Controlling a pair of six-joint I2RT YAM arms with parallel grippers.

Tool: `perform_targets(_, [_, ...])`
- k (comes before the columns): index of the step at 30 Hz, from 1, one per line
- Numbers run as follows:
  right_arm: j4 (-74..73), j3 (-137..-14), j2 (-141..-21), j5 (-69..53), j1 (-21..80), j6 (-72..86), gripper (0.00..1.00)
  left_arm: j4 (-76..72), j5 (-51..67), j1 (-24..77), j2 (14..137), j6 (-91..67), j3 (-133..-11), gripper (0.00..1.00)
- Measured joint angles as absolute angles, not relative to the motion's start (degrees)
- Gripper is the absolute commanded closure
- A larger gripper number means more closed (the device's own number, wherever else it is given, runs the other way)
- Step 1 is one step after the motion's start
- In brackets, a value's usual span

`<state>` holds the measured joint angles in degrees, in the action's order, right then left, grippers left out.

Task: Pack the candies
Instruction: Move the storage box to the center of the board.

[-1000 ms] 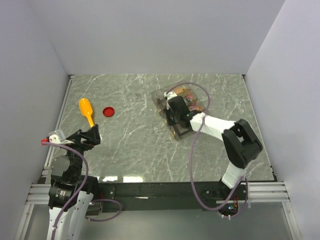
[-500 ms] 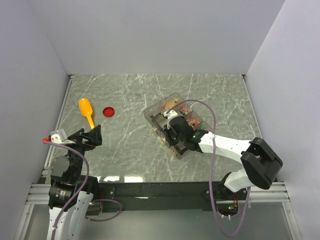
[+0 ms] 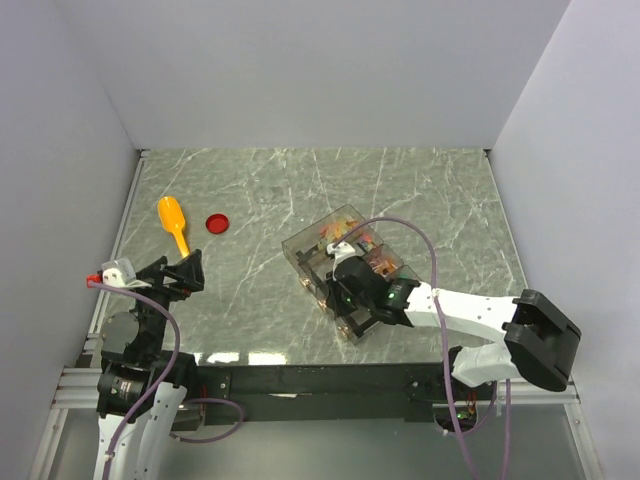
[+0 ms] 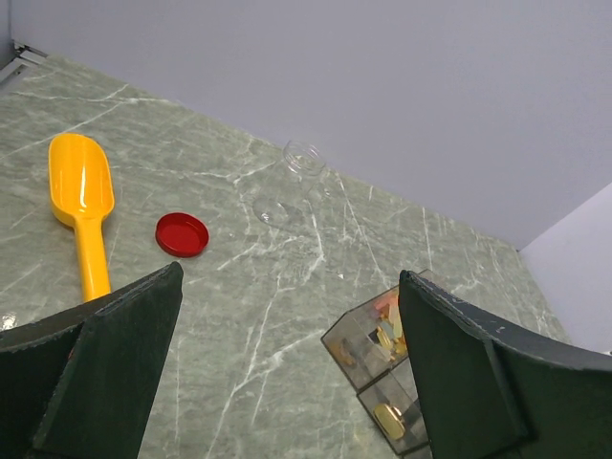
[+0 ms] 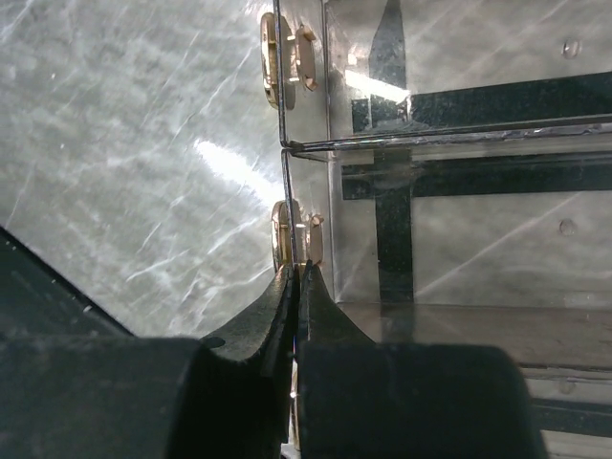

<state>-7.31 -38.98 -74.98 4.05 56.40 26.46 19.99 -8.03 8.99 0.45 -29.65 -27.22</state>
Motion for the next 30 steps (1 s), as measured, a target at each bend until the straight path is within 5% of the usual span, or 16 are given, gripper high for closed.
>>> perform_targets(15, [-10.5,-41.2,-77.2,7.1,62.5,32.9,0.98,20.1,-9.0,9.0,0.5,-29.6,-27.2,0.00])
perform_targets(22, [-13.1,-42.6,-76.7,5.3,63.3,34.7,0.52,19.6,-8.9,9.0,5.0,-29.8,-27.2,0.01])
perform_targets(30, [-17.7,-46.3,-67.1,6.8,63.5,32.8,0.20,18.1,-8.7,9.0,28.9,-30.9,-34.8,0.01])
